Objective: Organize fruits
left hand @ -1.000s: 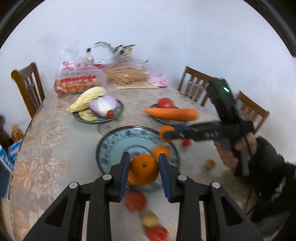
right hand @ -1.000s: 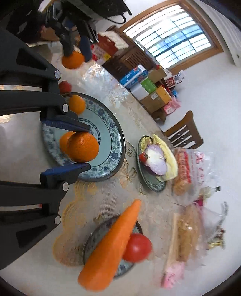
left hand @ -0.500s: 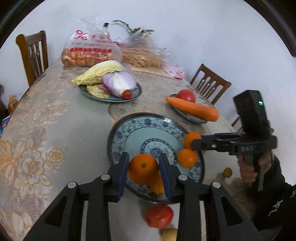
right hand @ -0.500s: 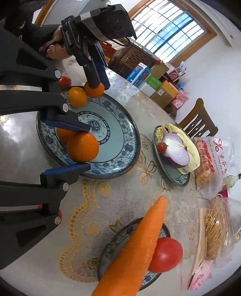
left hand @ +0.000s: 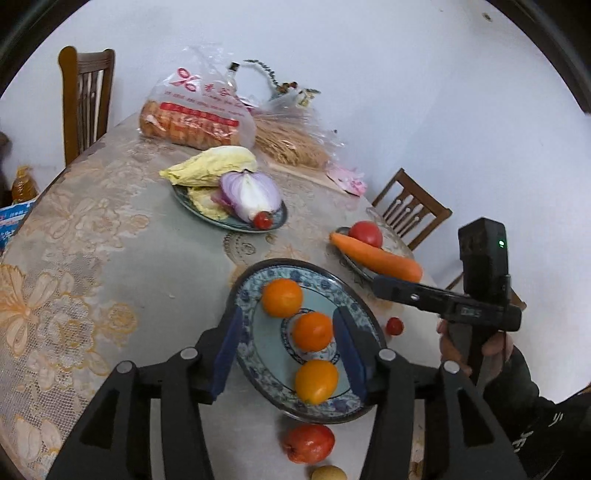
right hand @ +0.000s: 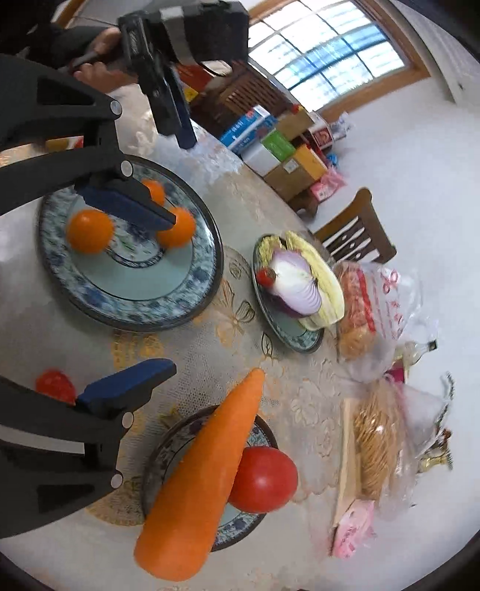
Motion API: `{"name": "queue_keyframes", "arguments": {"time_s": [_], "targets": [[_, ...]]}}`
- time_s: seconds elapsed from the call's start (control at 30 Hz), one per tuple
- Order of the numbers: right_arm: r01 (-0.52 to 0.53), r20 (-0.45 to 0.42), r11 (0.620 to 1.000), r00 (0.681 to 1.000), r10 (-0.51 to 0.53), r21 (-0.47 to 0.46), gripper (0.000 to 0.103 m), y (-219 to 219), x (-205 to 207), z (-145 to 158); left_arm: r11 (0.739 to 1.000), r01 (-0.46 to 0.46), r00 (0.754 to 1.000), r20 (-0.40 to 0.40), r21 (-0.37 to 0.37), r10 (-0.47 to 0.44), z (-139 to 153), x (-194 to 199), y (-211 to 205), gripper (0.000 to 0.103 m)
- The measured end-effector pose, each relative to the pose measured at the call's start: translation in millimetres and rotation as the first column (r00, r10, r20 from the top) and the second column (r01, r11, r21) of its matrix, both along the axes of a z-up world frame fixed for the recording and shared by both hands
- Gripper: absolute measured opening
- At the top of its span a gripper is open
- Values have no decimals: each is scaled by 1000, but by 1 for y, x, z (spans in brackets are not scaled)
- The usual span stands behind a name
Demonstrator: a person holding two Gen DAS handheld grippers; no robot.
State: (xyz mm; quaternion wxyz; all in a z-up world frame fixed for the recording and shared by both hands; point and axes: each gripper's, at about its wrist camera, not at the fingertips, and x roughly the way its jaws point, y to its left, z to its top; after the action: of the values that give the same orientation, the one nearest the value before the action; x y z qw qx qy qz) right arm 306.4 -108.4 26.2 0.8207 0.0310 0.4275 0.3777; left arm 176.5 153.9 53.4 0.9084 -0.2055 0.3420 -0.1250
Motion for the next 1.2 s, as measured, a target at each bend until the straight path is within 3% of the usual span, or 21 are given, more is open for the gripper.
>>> {"name": "queue_keyframes", "arguments": {"time_s": [0.13,0.47,0.63,0.93,1.2], "targets": [[-32,-38,998,999,34,45,73,-3,-8,-1,1000,-16,1000,8,2,16,2,-1,3,53],[-62,48,997,997,60,51,73,-21,-62,32,996,-13,999,32,93,10,21,-32,-31,61],[-72,74,995,995,67,67,73,-36,-96,41,995,0,998,62,96,-6,30,-61,-55,64],[-78,119,995,990,69,69,73,-64,-156,35,993,6,994,109,114,-18,44,-109,-86,66],[-62,85,991,995,52,119,73,-83,-183,20,991,23,996,81,134,-34,32,-134,-109,67]]}}
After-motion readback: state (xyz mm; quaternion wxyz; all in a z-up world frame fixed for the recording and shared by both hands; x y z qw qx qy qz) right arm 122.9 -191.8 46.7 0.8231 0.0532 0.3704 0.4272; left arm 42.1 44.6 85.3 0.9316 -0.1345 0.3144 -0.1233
